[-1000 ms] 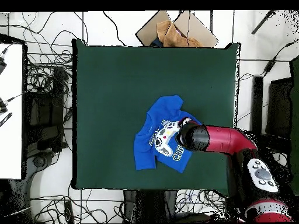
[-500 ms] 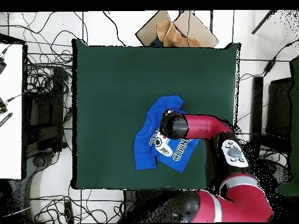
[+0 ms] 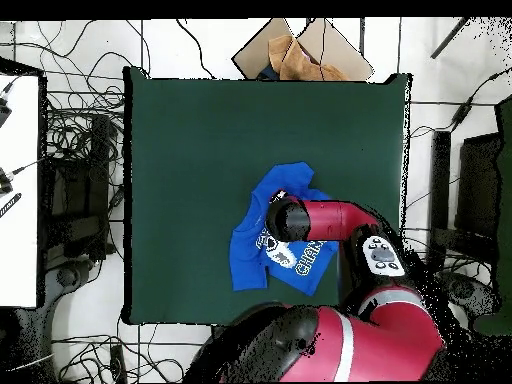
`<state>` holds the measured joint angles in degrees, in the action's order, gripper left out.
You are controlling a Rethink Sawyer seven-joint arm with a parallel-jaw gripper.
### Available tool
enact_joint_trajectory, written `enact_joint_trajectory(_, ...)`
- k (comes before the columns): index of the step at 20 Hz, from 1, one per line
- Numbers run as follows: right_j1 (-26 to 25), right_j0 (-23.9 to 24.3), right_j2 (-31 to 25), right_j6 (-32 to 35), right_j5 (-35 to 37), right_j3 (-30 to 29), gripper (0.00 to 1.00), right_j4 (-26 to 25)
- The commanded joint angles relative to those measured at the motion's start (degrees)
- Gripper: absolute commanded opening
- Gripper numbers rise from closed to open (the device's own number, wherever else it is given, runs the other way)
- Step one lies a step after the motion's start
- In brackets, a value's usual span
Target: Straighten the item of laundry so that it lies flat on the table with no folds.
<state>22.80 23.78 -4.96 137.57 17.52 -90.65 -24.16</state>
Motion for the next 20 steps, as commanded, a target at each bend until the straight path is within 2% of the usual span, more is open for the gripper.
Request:
enact_joint_trajectory(1,-7.3,-3.2,5.1,10.2,-5.0,2.1,1.00,1.9)
enact_joint_trajectory(7,-8.1,-5.6,4.0,9.9,-3.3,3.6,1.00,6.2)
enact_joint_trajectory(9,-6.1,-5.4,3.4,8.5,-0.9,2.1,1.00,6.9)
enact_joint_trajectory(15,4.5,-6.0,6.0,3.5,11.8,-0.5,1.00,8.5)
enact_joint_trajectory(20,9.8,-3.6,4.9,0.2,15.7,-3.0,1.00,8.7)
